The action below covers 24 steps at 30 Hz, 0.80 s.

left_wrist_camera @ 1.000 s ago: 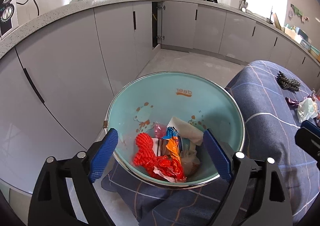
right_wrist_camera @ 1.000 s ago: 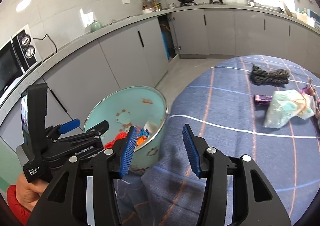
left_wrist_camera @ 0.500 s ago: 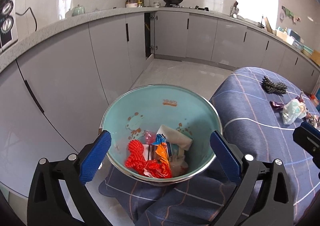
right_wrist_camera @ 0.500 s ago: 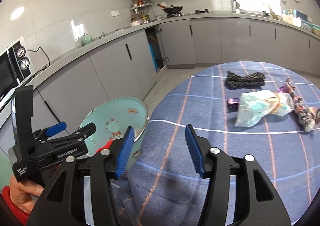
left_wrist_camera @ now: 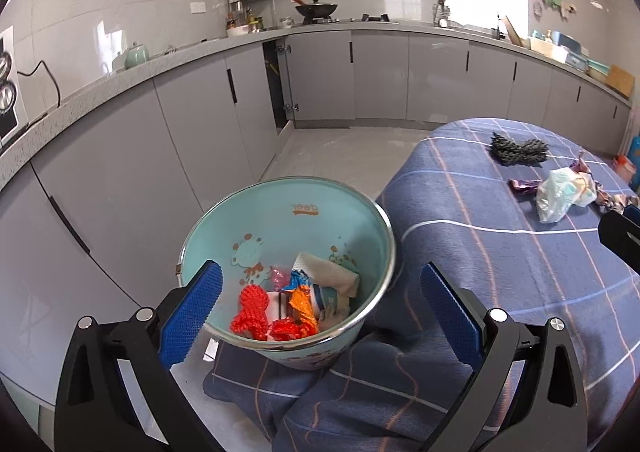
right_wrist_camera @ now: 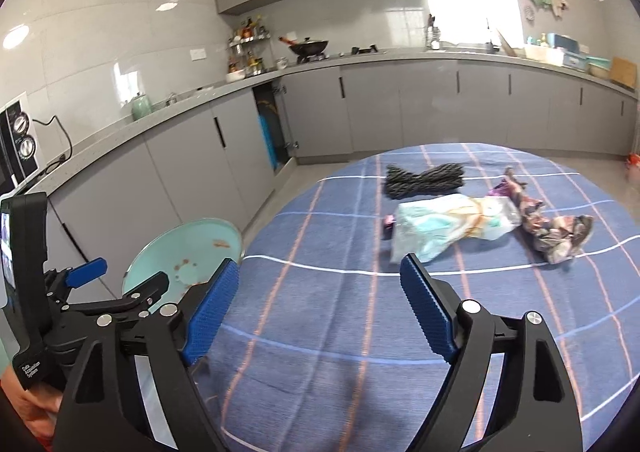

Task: Collect trash
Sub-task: 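Move both open tools back toward the remaining trash on the table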

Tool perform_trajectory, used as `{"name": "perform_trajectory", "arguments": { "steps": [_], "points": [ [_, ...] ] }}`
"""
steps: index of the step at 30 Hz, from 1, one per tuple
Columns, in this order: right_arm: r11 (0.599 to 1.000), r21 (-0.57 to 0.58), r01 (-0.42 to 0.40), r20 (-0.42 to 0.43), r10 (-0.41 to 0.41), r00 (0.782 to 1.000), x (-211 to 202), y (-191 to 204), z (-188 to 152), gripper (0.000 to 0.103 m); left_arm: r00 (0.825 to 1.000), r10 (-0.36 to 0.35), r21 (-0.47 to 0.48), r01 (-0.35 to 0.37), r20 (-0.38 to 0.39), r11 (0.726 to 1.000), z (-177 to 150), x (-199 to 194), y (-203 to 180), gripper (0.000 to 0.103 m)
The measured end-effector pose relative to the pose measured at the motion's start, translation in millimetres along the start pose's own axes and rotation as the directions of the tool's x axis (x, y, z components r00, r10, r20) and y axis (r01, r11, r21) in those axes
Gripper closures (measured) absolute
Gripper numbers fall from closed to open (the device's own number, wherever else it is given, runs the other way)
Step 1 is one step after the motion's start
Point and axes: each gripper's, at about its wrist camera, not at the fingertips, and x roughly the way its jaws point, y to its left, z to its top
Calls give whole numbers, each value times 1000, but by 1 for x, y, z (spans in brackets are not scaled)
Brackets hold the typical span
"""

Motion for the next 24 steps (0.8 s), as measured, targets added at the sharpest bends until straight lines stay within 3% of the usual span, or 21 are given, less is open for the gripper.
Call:
{"name": "perform_trajectory", "arguments": {
  "steps": [9, 15, 24],
  "points": [
    [995, 51, 85, 28, -87, 996, -18, -40, -8, 17, 998, -68, 34, 68, 10, 997, 1, -10, -28, 6],
    [987, 91, 129, 12, -131, 991, -19, -64, -14, 17, 985, -166, 38, 167, -37, 985, -1, -6, -52, 6],
    [962, 162, 218, -9, -219, 976, -24, -110, -16, 18, 975, -219, 114, 223, -48, 968, 7, 5, -95, 6]
  ]
}}
